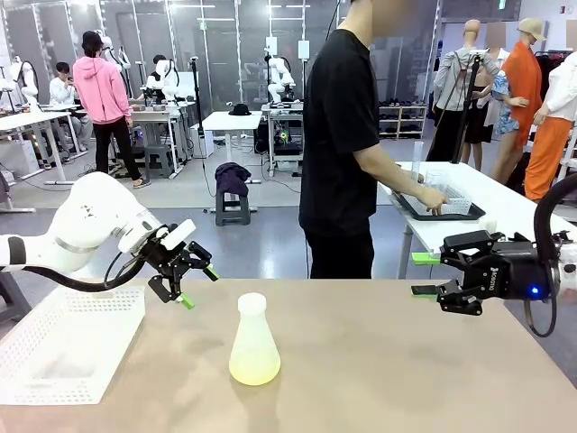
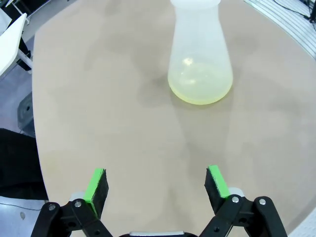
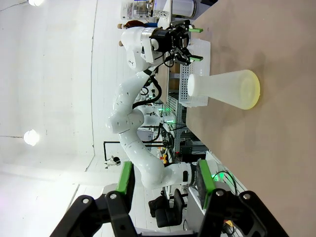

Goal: Prepare the solutions needed for the experiment.
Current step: When the human places the Big flask in the center of the table, pick up the Big flask and place it in the left Organizing basket.

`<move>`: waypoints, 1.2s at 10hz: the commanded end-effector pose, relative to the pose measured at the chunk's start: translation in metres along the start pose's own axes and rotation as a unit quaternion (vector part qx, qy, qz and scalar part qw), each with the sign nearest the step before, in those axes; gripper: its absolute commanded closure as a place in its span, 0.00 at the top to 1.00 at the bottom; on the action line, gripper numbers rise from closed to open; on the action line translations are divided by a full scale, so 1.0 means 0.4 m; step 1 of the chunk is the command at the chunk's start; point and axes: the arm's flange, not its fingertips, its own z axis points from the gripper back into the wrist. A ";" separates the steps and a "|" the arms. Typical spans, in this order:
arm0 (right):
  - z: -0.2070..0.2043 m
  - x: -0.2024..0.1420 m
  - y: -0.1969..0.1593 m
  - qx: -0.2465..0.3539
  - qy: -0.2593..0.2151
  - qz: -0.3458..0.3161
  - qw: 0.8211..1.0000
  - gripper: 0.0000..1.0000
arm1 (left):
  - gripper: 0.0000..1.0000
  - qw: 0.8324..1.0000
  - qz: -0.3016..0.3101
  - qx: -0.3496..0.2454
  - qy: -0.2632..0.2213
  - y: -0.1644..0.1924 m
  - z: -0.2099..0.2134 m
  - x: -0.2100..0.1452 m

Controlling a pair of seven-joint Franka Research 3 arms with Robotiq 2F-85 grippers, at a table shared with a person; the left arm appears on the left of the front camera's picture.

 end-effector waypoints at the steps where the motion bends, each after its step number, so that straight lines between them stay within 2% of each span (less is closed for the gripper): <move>1: -0.003 0.000 0.003 0.002 -0.001 0.003 1.000 0.64 | 1.00 1.000 -0.001 -0.007 0.002 0.001 -0.008 0.009; 3: -0.003 0.000 0.003 0.002 -0.001 0.003 1.000 0.64 | 1.00 0.997 -0.016 -0.023 -0.070 -0.024 -0.037 0.076; 5: -0.003 0.000 0.003 0.002 -0.001 0.003 1.000 0.64 | 1.00 0.994 -0.018 -0.029 -0.102 -0.054 -0.062 0.136; 7: -0.003 0.000 0.003 0.002 -0.001 0.003 1.000 0.64 | 1.00 0.994 -0.009 -0.046 -0.095 -0.103 -0.099 0.180; 9: -0.003 0.000 0.003 0.002 -0.001 0.003 1.000 0.64 | 1.00 0.995 0.010 -0.028 -0.090 -0.112 -0.129 0.166; 11: -0.003 0.000 0.003 0.002 -0.001 0.003 1.000 0.64 | 1.00 0.989 0.029 -0.019 -0.147 -0.114 -0.156 0.155; 12: -0.003 0.000 0.003 0.002 -0.001 0.003 1.000 0.64 | 1.00 0.994 0.002 -0.043 -0.104 -0.106 -0.135 0.163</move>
